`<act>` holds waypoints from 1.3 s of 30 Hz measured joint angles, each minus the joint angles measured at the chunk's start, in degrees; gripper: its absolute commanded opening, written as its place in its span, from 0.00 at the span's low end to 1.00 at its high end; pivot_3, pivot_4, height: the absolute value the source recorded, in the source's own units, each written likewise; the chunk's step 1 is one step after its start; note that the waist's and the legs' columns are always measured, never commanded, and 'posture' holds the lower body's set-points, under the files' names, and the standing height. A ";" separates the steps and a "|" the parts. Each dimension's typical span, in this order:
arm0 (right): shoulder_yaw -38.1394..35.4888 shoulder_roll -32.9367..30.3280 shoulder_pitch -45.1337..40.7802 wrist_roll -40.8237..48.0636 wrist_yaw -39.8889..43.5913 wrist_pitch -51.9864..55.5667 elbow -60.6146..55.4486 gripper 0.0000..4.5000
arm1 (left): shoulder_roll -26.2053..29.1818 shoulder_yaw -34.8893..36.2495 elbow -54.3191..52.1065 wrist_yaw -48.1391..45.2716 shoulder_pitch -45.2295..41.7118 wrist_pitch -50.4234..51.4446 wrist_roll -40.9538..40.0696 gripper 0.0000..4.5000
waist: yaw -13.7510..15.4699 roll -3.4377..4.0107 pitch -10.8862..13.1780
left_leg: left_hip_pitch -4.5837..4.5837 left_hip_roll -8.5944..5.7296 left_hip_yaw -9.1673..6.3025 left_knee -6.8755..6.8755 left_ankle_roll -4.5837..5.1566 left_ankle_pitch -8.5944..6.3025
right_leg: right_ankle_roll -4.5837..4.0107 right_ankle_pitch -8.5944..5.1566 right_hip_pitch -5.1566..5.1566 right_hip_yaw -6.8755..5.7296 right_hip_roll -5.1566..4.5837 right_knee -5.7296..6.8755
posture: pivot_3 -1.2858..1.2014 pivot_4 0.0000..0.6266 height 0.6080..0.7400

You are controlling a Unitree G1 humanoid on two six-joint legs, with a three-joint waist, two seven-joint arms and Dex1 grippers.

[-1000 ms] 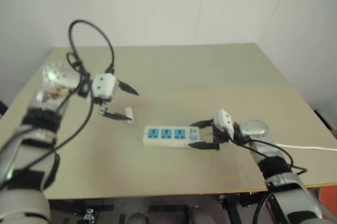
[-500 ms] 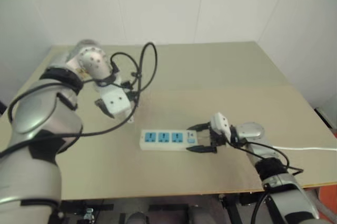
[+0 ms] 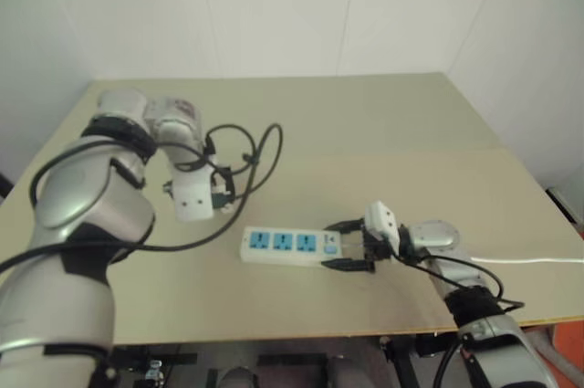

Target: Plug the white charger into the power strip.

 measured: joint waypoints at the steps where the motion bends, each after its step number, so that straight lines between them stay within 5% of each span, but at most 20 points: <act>1: 0.01 0.00 0.18 0.01 -0.20 0.04 -0.19 0.75 | -0.08 -2.77 -0.58 8.79 -1.14 1.79 6.21 1.00 | 0.01 0.00 0.00 | 0.00 -0.01 0.01 0.00 0.00 0.00 | 0.01 0.00 0.00 0.01 0.00 0.01 | 0.52 0.24 1.00; 8: 0.03 -0.28 0.70 0.00 -1.12 1.05 -1.39 0.75 | -4.70 -20.96 -0.29 59.13 -2.97 11.05 33.88 1.00 | 0.23 -0.01 0.00 | 0.03 -0.07 0.01 -0.02 0.00 0.00 | 0.06 -0.03 -0.04 0.00 -0.06 0.16 | 0.52 0.24 1.00; 14: 0.03 -1.36 0.91 0.01 -1.31 1.52 -2.41 0.75 | -6.99 -25.46 2.37 72.96 -2.96 7.28 39.58 1.00 | 0.78 -0.02 0.01 | 0.00 -0.18 0.02 -0.03 -0.01 0.00 | 0.07 -0.03 -0.06 0.00 -0.14 0.13 | 0.52 0.24 1.00; 33: -0.02 -2.50 3.89 0.13 -5.26 3.06 -6.36 0.75 | -8.54 -11.86 6.79 50.88 0.63 9.27 28.70 1.00 | 1.71 -0.02 0.00 | 0.02 -0.23 0.01 -0.01 -0.02 0.01 | 0.07 -0.03 -0.01 0.01 -0.17 0.15 | 0.52 0.24 1.00; 39: -0.02 -2.66 4.44 0.21 -5.93 3.51 -7.13 0.75 | -8.50 -5.47 7.28 39.41 2.33 10.11 23.06 0.66 | 1.71 -0.02 0.00 | 0.03 -0.24 0.01 0.01 -0.02 0.01 | 0.07 -0.03 0.02 0.01 -0.17 0.17 | 0.52 0.24 1.00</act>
